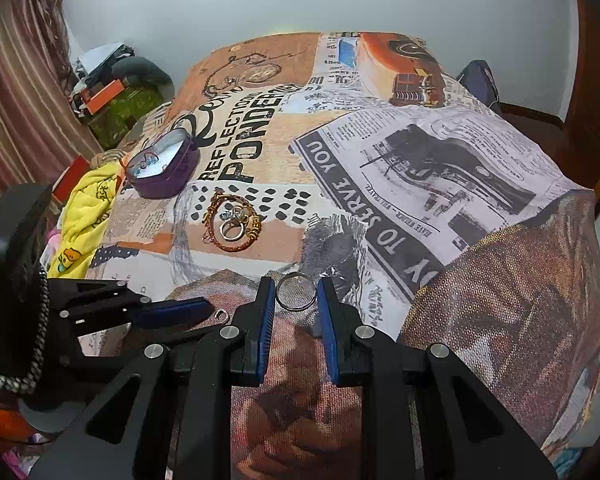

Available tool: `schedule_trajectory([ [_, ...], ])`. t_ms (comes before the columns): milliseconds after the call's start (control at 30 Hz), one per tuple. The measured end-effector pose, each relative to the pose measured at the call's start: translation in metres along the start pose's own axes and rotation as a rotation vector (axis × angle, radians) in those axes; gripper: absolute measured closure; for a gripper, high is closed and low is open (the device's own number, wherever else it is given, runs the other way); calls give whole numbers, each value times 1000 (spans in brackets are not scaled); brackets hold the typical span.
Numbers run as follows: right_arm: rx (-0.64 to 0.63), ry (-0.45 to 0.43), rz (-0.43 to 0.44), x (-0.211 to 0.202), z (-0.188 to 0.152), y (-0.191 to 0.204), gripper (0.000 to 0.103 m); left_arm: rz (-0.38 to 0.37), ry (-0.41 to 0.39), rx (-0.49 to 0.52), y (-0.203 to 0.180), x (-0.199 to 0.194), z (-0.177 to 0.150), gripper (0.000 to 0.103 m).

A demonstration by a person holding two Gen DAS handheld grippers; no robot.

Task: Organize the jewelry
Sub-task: 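Grasp a silver ring with the right tool while the left tool grasps a small silver earring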

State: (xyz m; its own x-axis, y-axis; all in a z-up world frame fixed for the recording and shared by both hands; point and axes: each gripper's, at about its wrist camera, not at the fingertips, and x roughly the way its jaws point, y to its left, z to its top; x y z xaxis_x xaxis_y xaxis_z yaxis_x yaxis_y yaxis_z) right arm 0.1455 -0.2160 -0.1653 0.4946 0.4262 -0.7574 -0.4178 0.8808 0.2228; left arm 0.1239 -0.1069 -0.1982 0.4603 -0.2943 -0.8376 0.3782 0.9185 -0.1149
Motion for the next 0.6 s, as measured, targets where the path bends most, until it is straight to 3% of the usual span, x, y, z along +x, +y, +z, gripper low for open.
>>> schedule_trajectory([
  [100, 3, 4, 5, 1, -1, 0, 83, 23, 0, 21, -2, 5, 3, 95],
  [267, -2, 3, 12, 1, -1, 2, 83, 31, -16, 19, -2, 5, 4, 95],
  [600, -31, -35, 32, -4, 15, 14, 83, 50, -95, -80, 27, -25, 12, 95],
])
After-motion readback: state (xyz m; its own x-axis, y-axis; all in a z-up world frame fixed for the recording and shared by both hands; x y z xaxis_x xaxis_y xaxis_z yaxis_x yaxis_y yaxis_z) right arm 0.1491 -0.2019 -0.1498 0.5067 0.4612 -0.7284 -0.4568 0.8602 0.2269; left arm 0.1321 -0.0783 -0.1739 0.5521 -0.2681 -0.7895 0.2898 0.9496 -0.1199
